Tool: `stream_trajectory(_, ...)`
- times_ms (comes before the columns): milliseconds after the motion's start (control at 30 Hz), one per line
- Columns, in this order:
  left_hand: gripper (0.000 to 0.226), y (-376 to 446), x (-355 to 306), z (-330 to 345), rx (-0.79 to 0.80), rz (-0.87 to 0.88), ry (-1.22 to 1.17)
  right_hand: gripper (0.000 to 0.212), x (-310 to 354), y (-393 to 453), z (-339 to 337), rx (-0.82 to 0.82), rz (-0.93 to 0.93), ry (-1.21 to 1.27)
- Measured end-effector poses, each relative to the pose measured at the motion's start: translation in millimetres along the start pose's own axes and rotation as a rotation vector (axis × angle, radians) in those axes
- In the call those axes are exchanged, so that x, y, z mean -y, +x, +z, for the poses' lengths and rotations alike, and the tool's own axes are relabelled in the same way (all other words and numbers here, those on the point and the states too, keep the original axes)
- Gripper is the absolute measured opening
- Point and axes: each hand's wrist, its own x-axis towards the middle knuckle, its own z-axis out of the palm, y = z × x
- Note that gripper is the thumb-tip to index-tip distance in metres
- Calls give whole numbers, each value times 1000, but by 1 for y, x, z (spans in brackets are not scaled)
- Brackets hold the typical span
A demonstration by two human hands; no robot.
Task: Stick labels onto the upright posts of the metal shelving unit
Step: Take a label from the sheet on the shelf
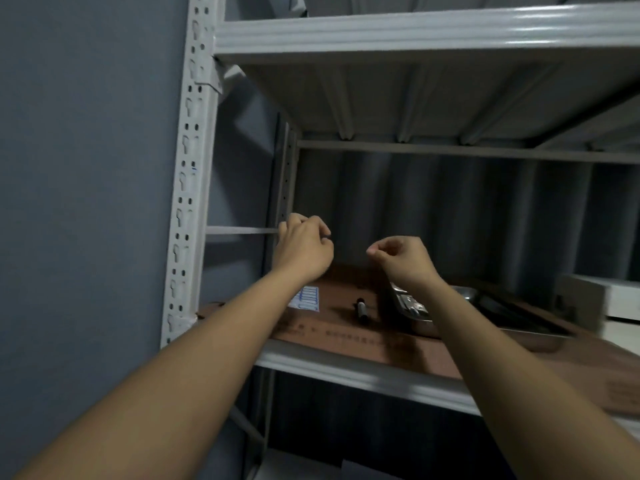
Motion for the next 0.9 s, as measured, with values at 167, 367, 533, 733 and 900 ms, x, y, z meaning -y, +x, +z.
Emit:
stream_trajectory(167, 18, -11, -25, 29, 96, 28, -28, 12, -34, -10, -43, 57, 77, -240)
stream_trajectory(367, 18, -18, -44, 50, 151, 59, -7, 13, -50, -14, -65, 122, 59, -536)
stream_trajectory(533, 17, -19, -49, 57, 176, 93, 12, 11, -56, -10, -65, 171, 79, -598)
stream_trajectory(733, 17, -18, -42, 60, 180, 98, 30, 18, -66, -6, -59, 252, 72, -728)
stream_trajectory(900, 16, -16, -36, 59, 191, 80, 27, 17, -59, -8, -53, 254, 64, -795)
